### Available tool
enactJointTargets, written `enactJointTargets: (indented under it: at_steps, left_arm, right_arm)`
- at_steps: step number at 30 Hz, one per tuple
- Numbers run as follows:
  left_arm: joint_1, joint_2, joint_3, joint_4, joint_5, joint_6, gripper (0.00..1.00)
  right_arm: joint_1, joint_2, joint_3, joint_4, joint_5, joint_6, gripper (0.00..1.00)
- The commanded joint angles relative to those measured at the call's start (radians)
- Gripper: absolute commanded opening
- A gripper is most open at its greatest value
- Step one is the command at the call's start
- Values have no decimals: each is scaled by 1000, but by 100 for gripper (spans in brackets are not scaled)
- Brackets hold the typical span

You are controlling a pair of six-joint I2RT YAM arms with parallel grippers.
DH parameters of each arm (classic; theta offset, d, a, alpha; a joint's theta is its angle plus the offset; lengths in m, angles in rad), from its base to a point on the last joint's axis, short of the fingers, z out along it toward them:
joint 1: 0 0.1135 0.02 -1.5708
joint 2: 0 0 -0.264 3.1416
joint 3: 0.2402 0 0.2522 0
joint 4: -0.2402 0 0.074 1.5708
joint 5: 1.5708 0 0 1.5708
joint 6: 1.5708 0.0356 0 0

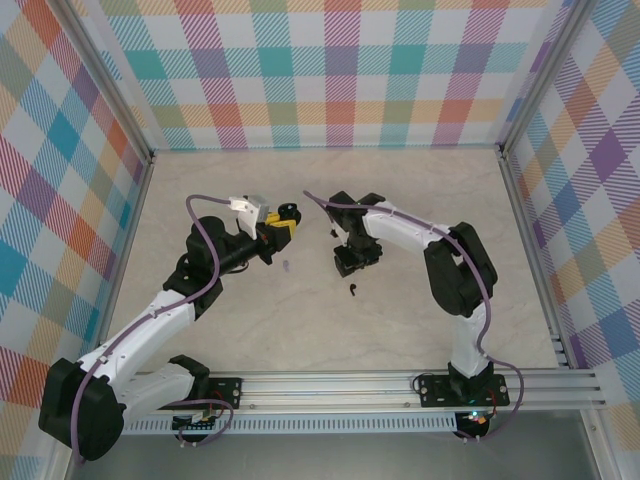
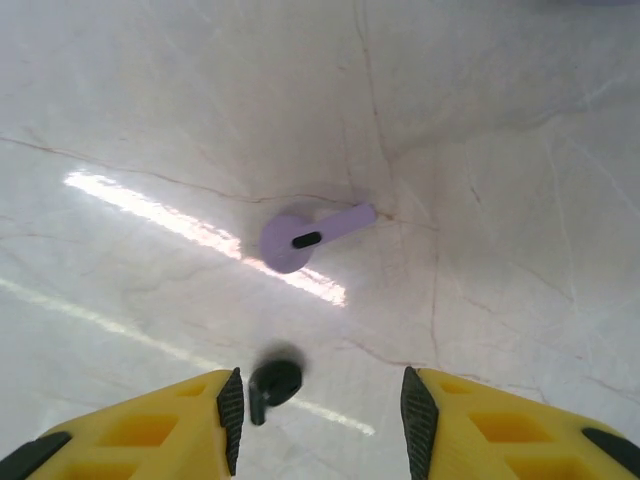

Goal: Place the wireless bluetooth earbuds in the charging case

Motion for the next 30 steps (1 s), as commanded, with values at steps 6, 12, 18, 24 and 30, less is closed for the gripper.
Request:
enactJointTargets:
  at_steps: [6, 12, 18, 24, 30]
  left_arm:
    - [7, -2, 2, 26, 32, -7, 0]
    - [8, -1, 3, 26, 34, -7, 0]
    - [8, 1, 3, 26, 38, -10, 0]
    - [7, -1, 2, 25, 39, -14, 0]
    - [8, -1, -1, 25, 38, -15, 0]
  right_arm:
    - [5, -38, -57, -20, -91, 58, 48]
    - [11, -28, -77, -10, -126, 60, 47]
    - [18, -8, -74, -15, -124, 67, 46]
    - [25, 15, -74, -17, -116, 76, 43]
    - [31, 36, -73, -19, -92, 95, 41]
